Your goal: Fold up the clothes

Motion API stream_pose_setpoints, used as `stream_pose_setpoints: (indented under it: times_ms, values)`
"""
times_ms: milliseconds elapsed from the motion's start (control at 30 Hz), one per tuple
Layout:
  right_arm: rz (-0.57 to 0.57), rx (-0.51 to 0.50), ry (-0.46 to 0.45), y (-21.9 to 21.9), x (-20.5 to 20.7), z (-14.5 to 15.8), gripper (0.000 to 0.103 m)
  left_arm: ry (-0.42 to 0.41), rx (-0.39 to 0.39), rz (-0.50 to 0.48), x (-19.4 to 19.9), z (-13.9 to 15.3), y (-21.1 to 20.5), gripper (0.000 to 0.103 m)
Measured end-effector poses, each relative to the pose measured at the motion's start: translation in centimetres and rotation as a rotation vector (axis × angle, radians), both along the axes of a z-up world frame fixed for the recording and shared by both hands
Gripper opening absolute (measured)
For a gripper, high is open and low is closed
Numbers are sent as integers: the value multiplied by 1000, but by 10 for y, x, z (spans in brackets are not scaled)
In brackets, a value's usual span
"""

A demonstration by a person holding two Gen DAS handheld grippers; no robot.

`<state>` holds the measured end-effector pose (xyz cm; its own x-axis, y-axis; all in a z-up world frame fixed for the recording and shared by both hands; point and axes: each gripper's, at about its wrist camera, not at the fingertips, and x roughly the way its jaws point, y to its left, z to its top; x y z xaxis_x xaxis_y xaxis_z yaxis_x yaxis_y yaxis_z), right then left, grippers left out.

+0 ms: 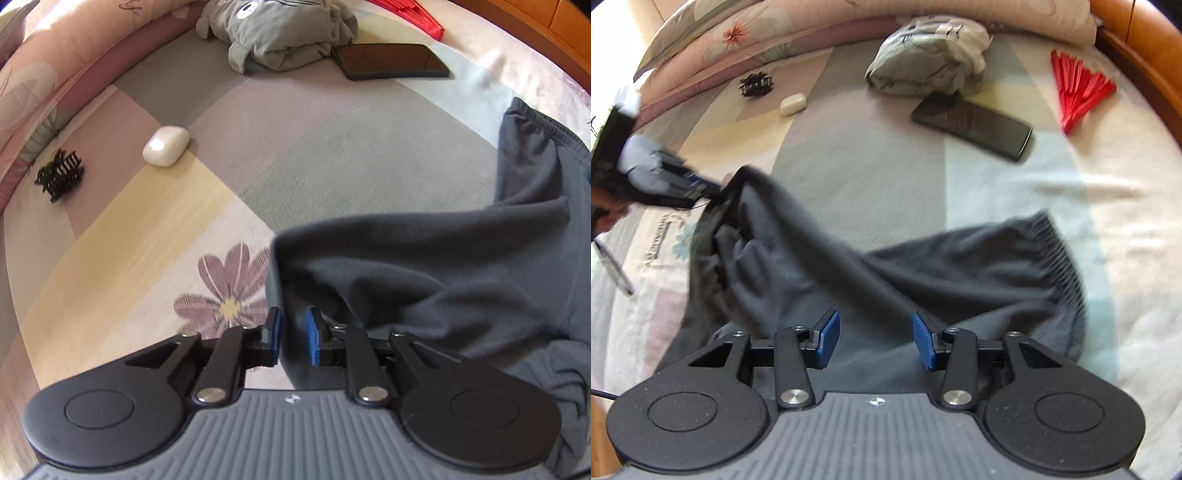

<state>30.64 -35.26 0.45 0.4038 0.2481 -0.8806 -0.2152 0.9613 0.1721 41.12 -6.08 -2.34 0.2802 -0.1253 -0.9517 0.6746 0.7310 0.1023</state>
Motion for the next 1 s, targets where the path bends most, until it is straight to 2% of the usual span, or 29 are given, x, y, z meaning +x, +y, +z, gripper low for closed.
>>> stream_pose_setpoints:
  times_ms: [133, 267, 400, 567, 600, 633, 667, 767, 1000]
  values:
    - [45, -106, -72, -24, 38, -3, 49, 57, -24, 38, -18, -1, 9, 20]
    - [159, -194, -65, -47, 76, -25, 49, 79, -37, 22, -39, -3, 9, 21]
    - [227, -269, -10, -58, 110, -48, 49, 91, -32, -5, -56, -5, 4, 24]
    - [326, -250, 98, -62, 120, -73, 56, 115, -38, 6, -66, -7, 6, 28]
    - [351, -253, 95, -60, 117, -73, 54, 117, -36, 8, -67, -7, 7, 29]
    - [374, -252, 98, -58, 115, -72, 35, 118, -35, 11, -67, -8, 7, 29]
    - [384, -251, 101, -57, 113, -70, 25, 120, -34, 15, -68, -9, 8, 29]
    - [362, -278, 77, -58, 108, -65, 24, 126, -32, 29, -67, -10, 8, 29]
    - [175, -335, 23, -86, 110, -51, 24, 118, -32, 7, -67, -8, 6, 29]
